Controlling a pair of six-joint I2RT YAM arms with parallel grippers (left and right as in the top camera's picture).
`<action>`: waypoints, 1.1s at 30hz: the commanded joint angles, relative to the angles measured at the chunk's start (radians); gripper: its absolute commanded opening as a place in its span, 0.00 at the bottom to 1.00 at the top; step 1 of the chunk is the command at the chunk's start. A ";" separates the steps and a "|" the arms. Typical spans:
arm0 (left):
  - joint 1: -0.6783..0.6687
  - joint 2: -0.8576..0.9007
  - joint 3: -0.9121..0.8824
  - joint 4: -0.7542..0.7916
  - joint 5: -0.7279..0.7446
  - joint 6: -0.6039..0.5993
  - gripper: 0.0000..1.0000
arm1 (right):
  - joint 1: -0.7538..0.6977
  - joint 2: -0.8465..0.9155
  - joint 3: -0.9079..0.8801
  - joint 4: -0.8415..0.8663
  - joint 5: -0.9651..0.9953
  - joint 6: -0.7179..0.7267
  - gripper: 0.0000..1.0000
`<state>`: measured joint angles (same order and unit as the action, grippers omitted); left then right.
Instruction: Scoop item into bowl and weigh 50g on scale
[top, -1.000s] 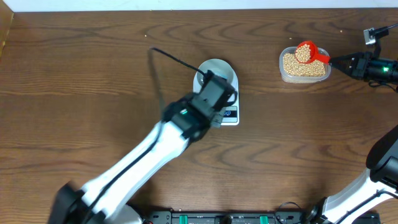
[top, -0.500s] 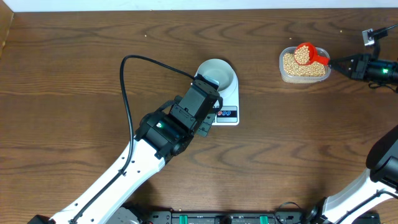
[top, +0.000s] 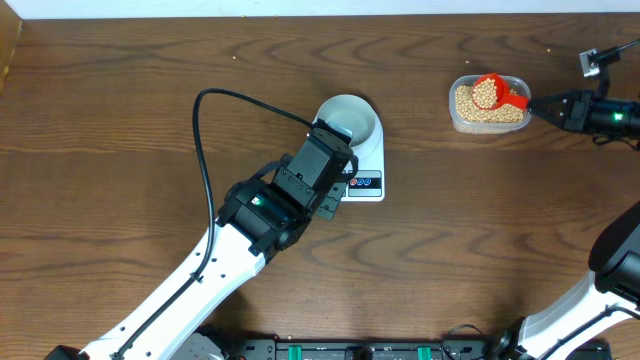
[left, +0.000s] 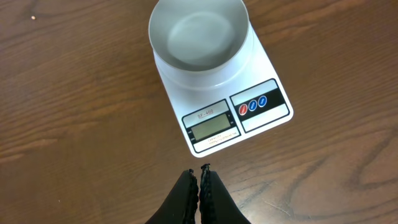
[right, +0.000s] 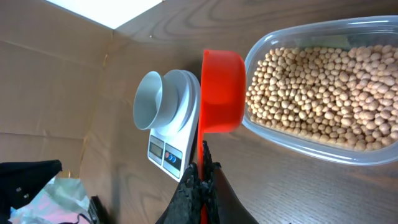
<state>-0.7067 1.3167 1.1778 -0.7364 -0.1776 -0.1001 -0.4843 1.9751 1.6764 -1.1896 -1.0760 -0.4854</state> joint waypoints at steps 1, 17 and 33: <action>0.006 0.006 0.002 -0.003 0.010 -0.002 0.07 | 0.001 -0.045 0.005 -0.005 -0.014 -0.024 0.01; 0.006 0.026 0.002 -0.011 0.027 -0.002 0.07 | 0.001 -0.113 0.006 0.036 0.009 -0.035 0.01; 0.009 0.444 0.002 0.239 0.092 -0.048 0.07 | 0.003 -0.113 0.005 0.072 0.026 -0.050 0.01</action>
<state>-0.7067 1.7374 1.1767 -0.5137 -0.0902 -0.1207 -0.4839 1.8874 1.6764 -1.1133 -1.0298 -0.5129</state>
